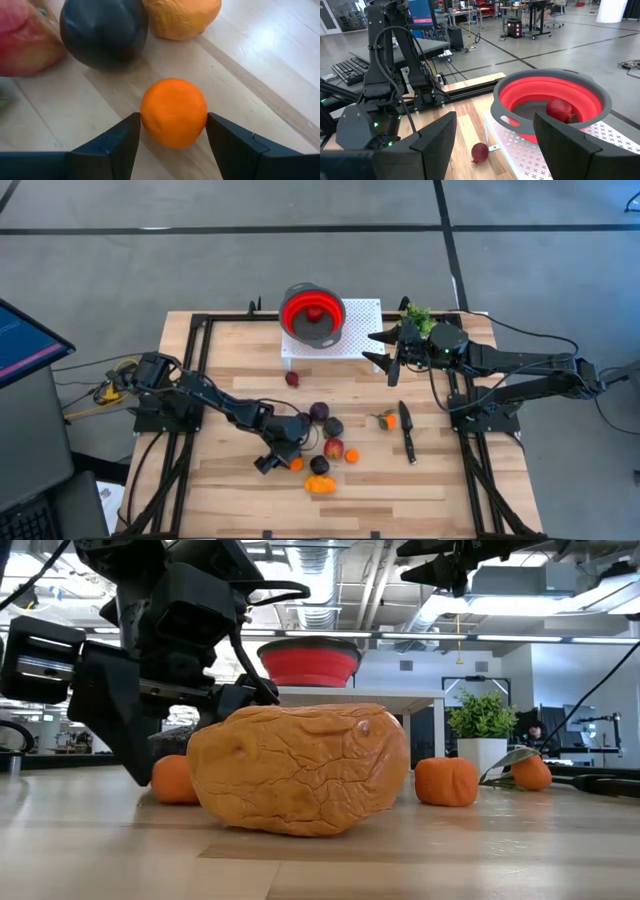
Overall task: Pick & Place Fruit
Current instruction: Put the left tangerine into the strainer bowl on the shelf
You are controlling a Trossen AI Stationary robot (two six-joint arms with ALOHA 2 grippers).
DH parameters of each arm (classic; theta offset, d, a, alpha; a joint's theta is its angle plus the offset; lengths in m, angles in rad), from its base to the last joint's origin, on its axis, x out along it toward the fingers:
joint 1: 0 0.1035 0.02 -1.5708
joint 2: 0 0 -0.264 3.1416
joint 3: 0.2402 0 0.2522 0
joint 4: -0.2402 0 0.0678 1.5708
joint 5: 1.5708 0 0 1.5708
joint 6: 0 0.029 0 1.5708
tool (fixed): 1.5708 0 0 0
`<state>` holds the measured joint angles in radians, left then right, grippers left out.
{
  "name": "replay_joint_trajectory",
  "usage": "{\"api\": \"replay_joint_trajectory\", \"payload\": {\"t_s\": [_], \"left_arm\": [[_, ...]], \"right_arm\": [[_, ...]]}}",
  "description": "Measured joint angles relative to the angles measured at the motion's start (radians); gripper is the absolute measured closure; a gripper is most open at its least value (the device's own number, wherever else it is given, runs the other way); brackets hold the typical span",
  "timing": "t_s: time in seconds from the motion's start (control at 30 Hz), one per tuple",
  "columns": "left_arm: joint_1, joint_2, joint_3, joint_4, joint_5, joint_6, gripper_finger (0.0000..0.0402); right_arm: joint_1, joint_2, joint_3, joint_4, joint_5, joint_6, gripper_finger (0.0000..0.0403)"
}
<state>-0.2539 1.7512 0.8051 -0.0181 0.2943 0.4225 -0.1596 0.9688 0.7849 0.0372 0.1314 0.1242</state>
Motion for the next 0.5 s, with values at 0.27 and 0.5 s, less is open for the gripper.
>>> {"api": "replay_joint_trajectory", "payload": {"t_s": [0.27,0.5], "left_arm": [[-0.002,0.000,0.000,0.039,0.000,0.000,0.0162],[-0.002,0.017,0.000,0.078,-0.001,0.000,0.0131]], "right_arm": [[0.000,0.000,0.000,0.000,0.000,0.000,0.0143],[0.000,0.000,0.000,0.000,0.000,0.000,0.0143]]}}
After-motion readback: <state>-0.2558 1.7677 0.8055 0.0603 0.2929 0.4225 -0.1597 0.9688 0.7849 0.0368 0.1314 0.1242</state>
